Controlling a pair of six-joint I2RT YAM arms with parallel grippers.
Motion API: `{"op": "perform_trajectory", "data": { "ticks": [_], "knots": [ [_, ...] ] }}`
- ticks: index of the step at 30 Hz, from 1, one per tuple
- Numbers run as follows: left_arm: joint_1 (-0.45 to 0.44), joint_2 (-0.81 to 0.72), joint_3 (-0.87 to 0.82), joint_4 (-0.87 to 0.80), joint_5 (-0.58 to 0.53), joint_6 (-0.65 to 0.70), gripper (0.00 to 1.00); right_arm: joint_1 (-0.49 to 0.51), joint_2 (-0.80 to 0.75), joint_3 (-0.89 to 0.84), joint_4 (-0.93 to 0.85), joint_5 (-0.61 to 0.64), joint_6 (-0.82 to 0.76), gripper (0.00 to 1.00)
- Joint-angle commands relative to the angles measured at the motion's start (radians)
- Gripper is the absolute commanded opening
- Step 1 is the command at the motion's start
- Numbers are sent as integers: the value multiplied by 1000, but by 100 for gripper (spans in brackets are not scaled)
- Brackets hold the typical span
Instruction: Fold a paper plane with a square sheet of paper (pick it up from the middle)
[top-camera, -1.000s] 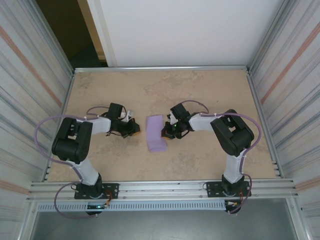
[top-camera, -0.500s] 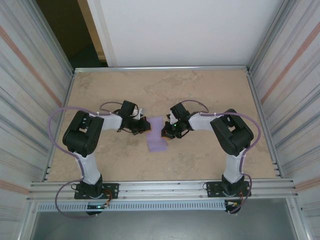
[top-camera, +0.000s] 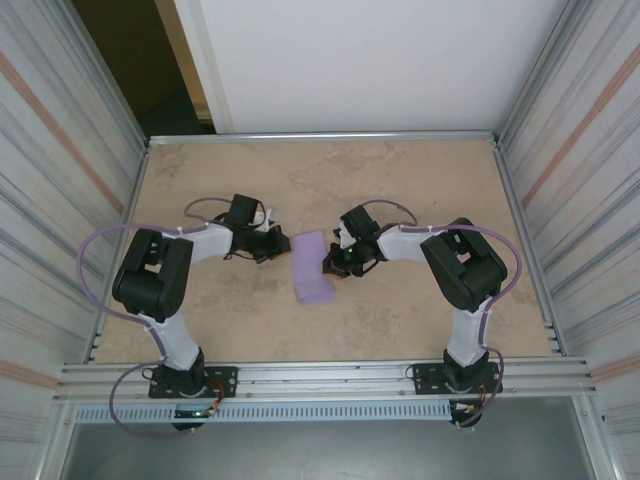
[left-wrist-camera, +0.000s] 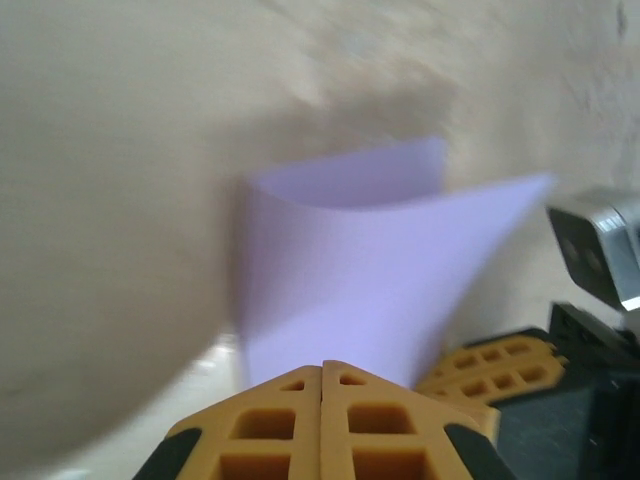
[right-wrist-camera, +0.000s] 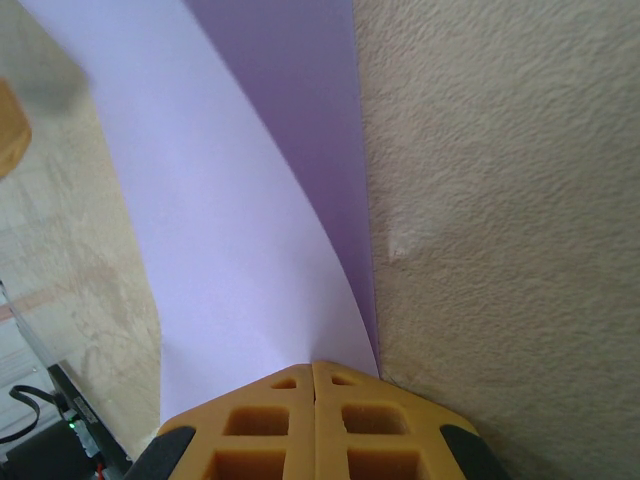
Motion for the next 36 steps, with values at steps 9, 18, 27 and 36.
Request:
{"op": "perform_trajectory", "data": {
  "ticks": [9,18,27,36],
  "knots": [
    [-43,178,181,-93,-88,9,5,-21,162,-120,-246,293,-11,2],
    [91,246,208,-82,-126,3,5,-24,163,-117,-240,294,1,2],
    [172,172,220,-70,-61,8,6,-24,166,-114,-221,293,20,2],
    [-38,-66,-50,75,-75,-126,6,-27,124,-130,-159,270,103,2]
  ]
}}
